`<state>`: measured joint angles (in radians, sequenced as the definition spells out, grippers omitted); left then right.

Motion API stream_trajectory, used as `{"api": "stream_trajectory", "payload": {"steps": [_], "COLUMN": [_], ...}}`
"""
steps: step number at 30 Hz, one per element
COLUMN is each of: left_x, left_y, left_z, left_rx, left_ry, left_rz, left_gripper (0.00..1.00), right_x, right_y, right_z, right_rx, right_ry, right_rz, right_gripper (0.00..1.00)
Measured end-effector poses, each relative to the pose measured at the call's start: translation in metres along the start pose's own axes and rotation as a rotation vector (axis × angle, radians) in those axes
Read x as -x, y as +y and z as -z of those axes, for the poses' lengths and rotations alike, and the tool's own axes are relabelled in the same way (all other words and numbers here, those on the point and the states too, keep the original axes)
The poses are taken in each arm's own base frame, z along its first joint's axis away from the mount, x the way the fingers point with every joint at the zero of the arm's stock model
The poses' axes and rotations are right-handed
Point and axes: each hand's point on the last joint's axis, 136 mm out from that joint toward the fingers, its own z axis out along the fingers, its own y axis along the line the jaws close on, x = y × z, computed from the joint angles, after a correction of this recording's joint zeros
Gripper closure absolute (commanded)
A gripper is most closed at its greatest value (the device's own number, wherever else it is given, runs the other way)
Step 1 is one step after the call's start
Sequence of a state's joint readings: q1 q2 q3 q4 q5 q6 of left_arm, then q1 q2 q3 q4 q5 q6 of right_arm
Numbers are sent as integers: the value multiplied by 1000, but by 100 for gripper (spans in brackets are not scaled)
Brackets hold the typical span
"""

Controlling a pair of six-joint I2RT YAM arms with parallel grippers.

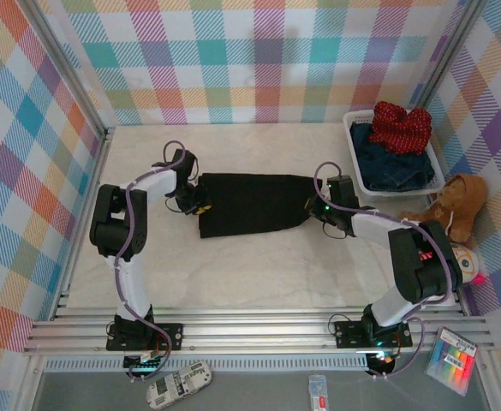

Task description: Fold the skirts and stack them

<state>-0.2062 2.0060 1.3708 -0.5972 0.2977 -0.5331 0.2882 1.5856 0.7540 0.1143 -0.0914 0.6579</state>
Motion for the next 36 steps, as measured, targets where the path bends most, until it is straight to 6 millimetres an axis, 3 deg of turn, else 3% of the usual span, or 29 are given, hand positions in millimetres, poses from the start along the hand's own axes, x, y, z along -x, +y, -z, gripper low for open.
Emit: {"api": "stream_trajectory", "payload": {"steps": [4,9,13,15,17,20,23,26,29,32,36], "left_x": [-1,-1,0,0,1,1,1,3,4,4,3], "left_y": [3,3,3,5,5,5,6,8,11,15,18], "left_z": [-3,-3,-3,-3,-3,-3,-3,-2,0,1,3], "left_rx": [2,-2,-2,-2,-4,-10,-15,-23,-22,-19,-17], "left_ry": [-1,-6,-8,-9,-9,-16,-20,-24,-28,-32,-37], "left_rz": [1,-1,1,4,5,7,10,14,22,29,31], "left_gripper": [90,90,88,88,87,87,87,88,91,93,91], "right_x": [6,28,36,30,11,-27,-69,-109,-136,-147,-148], "right_y": [6,43,103,141,182,225,248,252,247,241,247], "right_z": [1,9,17,17,12,-3,-24,-55,-85,-99,-94], "right_rx": [-6,39,118,168,228,313,371,390,390,385,412], "right_ry": [14,-14,-38,-35,-15,41,124,223,313,366,377], "right_rz": [49,196,419,563,723,916,1053,1138,1165,1158,1156], "right_gripper": [100,100,100,100,100,100,100,100,100,100,100]}}
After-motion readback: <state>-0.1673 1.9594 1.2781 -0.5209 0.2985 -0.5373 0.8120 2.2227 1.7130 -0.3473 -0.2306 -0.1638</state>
